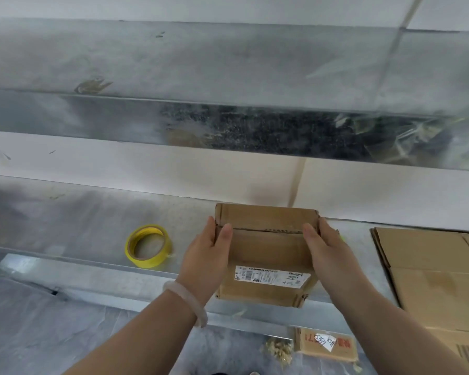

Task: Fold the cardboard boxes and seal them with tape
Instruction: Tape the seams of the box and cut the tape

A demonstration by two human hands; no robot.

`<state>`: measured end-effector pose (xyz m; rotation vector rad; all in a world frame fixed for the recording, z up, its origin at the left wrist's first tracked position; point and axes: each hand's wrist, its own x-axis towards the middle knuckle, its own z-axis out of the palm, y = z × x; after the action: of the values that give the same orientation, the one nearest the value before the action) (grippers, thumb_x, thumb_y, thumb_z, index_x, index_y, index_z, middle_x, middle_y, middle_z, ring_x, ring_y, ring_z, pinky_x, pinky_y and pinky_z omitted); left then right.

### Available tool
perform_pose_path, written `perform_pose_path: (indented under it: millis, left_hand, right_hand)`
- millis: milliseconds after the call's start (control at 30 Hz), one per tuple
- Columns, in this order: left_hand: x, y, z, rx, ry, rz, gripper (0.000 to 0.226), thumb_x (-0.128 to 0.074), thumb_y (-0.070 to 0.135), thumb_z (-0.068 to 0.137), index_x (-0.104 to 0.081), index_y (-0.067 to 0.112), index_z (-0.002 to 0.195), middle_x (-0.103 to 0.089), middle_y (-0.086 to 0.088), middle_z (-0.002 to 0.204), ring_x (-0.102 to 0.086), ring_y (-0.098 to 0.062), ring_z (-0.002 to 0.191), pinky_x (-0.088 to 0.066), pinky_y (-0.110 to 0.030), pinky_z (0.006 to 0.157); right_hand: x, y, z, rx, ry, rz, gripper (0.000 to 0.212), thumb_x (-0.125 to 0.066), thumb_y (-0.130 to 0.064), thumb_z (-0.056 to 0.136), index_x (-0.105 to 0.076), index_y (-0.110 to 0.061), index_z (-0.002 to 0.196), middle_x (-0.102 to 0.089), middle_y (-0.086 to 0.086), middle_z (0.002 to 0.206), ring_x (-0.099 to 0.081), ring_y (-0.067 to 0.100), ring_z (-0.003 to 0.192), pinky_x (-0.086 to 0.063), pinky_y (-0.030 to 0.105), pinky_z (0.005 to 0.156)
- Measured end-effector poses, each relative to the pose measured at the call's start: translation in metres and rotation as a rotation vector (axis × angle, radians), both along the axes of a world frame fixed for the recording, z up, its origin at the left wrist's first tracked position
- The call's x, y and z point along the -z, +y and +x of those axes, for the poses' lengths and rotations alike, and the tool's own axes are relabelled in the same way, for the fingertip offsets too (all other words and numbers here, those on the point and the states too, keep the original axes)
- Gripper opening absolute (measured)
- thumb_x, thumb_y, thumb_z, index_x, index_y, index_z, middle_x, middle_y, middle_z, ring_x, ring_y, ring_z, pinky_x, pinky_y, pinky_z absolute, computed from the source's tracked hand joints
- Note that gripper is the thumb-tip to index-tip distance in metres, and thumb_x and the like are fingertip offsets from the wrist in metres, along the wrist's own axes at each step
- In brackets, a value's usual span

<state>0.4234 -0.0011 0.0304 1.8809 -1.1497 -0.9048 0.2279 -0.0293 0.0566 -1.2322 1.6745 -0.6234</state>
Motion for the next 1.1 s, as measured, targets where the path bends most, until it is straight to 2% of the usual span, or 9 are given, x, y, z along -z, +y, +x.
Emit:
perform_pose_path:
  millis: [100,200,433,600,667,800,933,1033,1100]
  left_hand:
    - [-0.007,-0.016,-0.009,-0.004,-0.145,0.132,0.079,-0.040,0.070,0.084,-0.039,0.014,0.140,-0.047,-0.006,0.135,-0.043,-0.026,0.126,-0.036,-0.039,0.105]
    - [-0.011,-0.026,-0.017,-0.048,-0.247,0.201,0.089,-0.052,0.073,0.076,-0.031,0.020,0.144,-0.038,-0.006,0.133,-0.036,-0.030,0.129,-0.031,-0.039,0.108]
    - [-0.005,-0.029,-0.014,-0.039,-0.306,0.152,0.060,-0.055,0.058,0.086,-0.044,0.022,0.133,-0.038,-0.002,0.115,-0.039,-0.029,0.123,-0.033,-0.036,0.103]
    - [0.003,-0.029,-0.007,-0.075,-0.244,0.053,0.020,-0.049,0.038,0.095,-0.059,0.021,0.095,-0.043,0.003,0.092,-0.052,-0.025,0.096,-0.034,-0.026,0.080]
    - [0.009,-0.025,-0.006,-0.117,-0.192,-0.008,0.023,-0.048,0.036,0.096,-0.062,0.022,0.083,-0.054,0.000,0.090,-0.055,-0.021,0.086,-0.035,-0.026,0.072]
    - [0.012,-0.015,-0.009,-0.156,-0.187,-0.064,0.030,-0.043,0.033,0.099,-0.066,0.020,0.086,-0.064,-0.001,0.086,-0.056,-0.017,0.078,-0.035,-0.027,0.066]
    - [0.007,-0.011,-0.012,-0.090,-0.069,-0.043,0.021,-0.053,0.044,0.092,-0.062,0.027,0.085,-0.064,0.007,0.083,-0.059,-0.011,0.078,-0.038,-0.020,0.060]
    - [-0.003,-0.018,-0.011,-0.058,-0.091,0.053,0.038,-0.064,0.062,0.077,-0.060,0.028,0.093,-0.064,0.012,0.088,-0.059,-0.003,0.076,-0.040,-0.020,0.058]
    - [-0.012,-0.029,-0.009,-0.025,-0.209,0.159,0.063,-0.064,0.072,0.069,-0.053,0.019,0.103,-0.059,0.006,0.100,-0.059,-0.011,0.085,-0.044,-0.025,0.064]
  right_hand:
    - [-0.003,-0.012,0.010,0.008,0.156,0.003,0.085,-0.054,-0.070,0.080,-0.026,-0.027,0.148,-0.043,-0.003,0.142,-0.046,0.023,0.126,-0.041,0.040,0.101]
    - [-0.001,-0.016,0.017,0.089,0.221,-0.008,0.084,-0.067,-0.065,0.075,-0.028,-0.021,0.136,-0.043,0.003,0.136,-0.049,0.026,0.120,-0.045,0.038,0.092]
    - [0.011,-0.017,0.014,0.120,0.275,-0.123,0.055,-0.064,-0.048,0.085,-0.036,-0.027,0.127,-0.053,0.000,0.124,-0.057,0.025,0.104,-0.050,0.036,0.079]
    - [0.013,-0.011,0.008,0.165,0.153,-0.178,0.040,-0.049,-0.036,0.098,-0.045,-0.033,0.137,-0.062,-0.006,0.118,-0.056,0.010,0.086,-0.042,0.027,0.064]
    - [0.014,-0.007,0.007,0.177,0.121,-0.194,0.041,-0.044,-0.031,0.101,-0.046,-0.028,0.143,-0.060,-0.007,0.127,-0.054,0.008,0.092,-0.040,0.024,0.072]
    - [0.013,-0.002,0.006,0.201,0.035,-0.159,0.041,-0.036,-0.025,0.105,-0.045,-0.026,0.145,-0.055,-0.017,0.103,-0.046,-0.001,0.076,-0.037,0.023,0.069]
    - [0.017,-0.004,0.006,0.100,0.066,-0.105,0.041,-0.043,-0.046,0.098,-0.052,-0.027,0.133,-0.060,-0.012,0.113,-0.057,0.016,0.107,-0.045,0.033,0.093]
    - [0.010,-0.011,0.009,0.072,0.139,-0.018,0.057,-0.064,-0.067,0.075,-0.041,-0.027,0.109,-0.056,-0.010,0.098,-0.057,0.016,0.093,-0.050,0.035,0.079]
    - [0.001,-0.018,0.013,0.022,0.275,0.017,0.068,-0.067,-0.071,0.070,-0.036,-0.024,0.106,-0.050,-0.009,0.087,-0.052,0.015,0.079,-0.043,0.031,0.064]
